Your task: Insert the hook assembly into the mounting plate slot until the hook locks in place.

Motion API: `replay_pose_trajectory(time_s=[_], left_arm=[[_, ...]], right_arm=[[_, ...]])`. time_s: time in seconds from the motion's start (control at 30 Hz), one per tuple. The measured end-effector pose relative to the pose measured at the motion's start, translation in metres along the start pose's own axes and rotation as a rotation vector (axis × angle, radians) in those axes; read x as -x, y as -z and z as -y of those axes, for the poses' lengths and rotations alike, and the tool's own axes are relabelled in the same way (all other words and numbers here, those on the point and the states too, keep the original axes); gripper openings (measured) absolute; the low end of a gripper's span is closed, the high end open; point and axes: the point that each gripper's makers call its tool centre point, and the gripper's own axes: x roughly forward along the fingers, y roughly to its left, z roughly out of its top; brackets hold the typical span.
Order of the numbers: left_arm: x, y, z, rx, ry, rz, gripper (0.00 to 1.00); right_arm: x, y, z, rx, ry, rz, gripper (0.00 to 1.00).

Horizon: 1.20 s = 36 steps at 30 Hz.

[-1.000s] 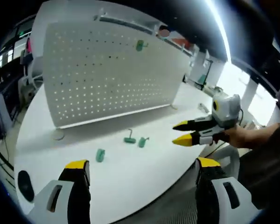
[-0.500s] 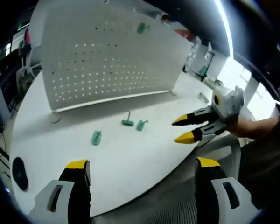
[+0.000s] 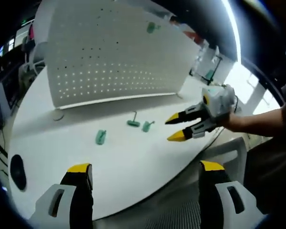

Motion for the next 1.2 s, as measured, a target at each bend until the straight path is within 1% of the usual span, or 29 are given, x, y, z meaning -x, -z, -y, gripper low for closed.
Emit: replay_pose_trajectory(time_s=[0.1, 0.17, 0.27, 0.3, 0.4, 0.5, 0.57, 0.7, 0.73, 0.8, 0.87, 1.03, 1.07, 1.13, 1.2], left_arm=[[0.0, -0.001, -0.004, 0.009, -0.003, -0.003, 0.93], [0.0, -0.003, -0.007, 0.011, -0.008, -0.003, 0.93], [-0.001, -0.005, -0.01, 0.015, -0.012, -0.001, 0.93], [-0.001, -0.006, -0.011, 0.02, -0.013, 0.0, 0.93], [-0.004, -0.006, -0.016, 0.027, -0.018, -0.002, 0.93], [-0.006, -0.006, -0.019, 0.038, -0.021, -0.006, 0.92], [-0.006, -0.006, -0.019, 0.042, -0.02, -0.005, 0.92], [-0.007, -0.006, -0.02, 0.048, -0.022, -0.006, 0.91], [-0.007, -0.006, -0.021, 0.05, -0.023, -0.005, 0.91], [-0.006, -0.006, -0.023, 0.053, -0.025, -0.005, 0.91], [-0.007, -0.005, -0.024, 0.058, -0.028, -0.006, 0.91], [-0.008, -0.006, -0.026, 0.064, -0.03, -0.006, 0.9], [-0.008, -0.007, -0.027, 0.065, -0.03, -0.006, 0.9], [-0.009, -0.006, -0.027, 0.066, -0.029, -0.007, 0.89], [-0.009, -0.006, -0.027, 0.067, -0.03, -0.011, 0.89]], right_arm=[[-0.007, 0.004, 0.011, 0.03, 0.001, -0.028, 0.32], [-0.013, 0.005, 0.017, 0.029, -0.007, -0.042, 0.32], [-0.02, 0.004, 0.025, 0.054, -0.014, -0.058, 0.31], [-0.024, 0.004, 0.026, 0.086, -0.026, -0.069, 0.3], [-0.031, 0.003, 0.032, 0.169, -0.027, -0.082, 0.26], [-0.036, 0.0, 0.034, 0.217, -0.035, -0.087, 0.22], [-0.04, 0.0, 0.036, 0.233, -0.043, -0.093, 0.2], [-0.049, 0.003, 0.038, 0.26, -0.068, -0.119, 0.2], [-0.051, 0.003, 0.037, 0.292, -0.086, -0.126, 0.2], [-0.053, 0.004, 0.041, 0.343, -0.081, -0.139, 0.19], [-0.055, 0.006, 0.04, 0.394, -0.098, -0.163, 0.16], [-0.057, 0.004, 0.041, 0.428, -0.101, -0.155, 0.06], [-0.057, 0.004, 0.041, 0.428, -0.101, -0.157, 0.02], [-0.057, 0.002, 0.039, 0.442, -0.114, -0.144, 0.01], [-0.058, 0.002, 0.038, 0.46, -0.119, -0.148, 0.01]])
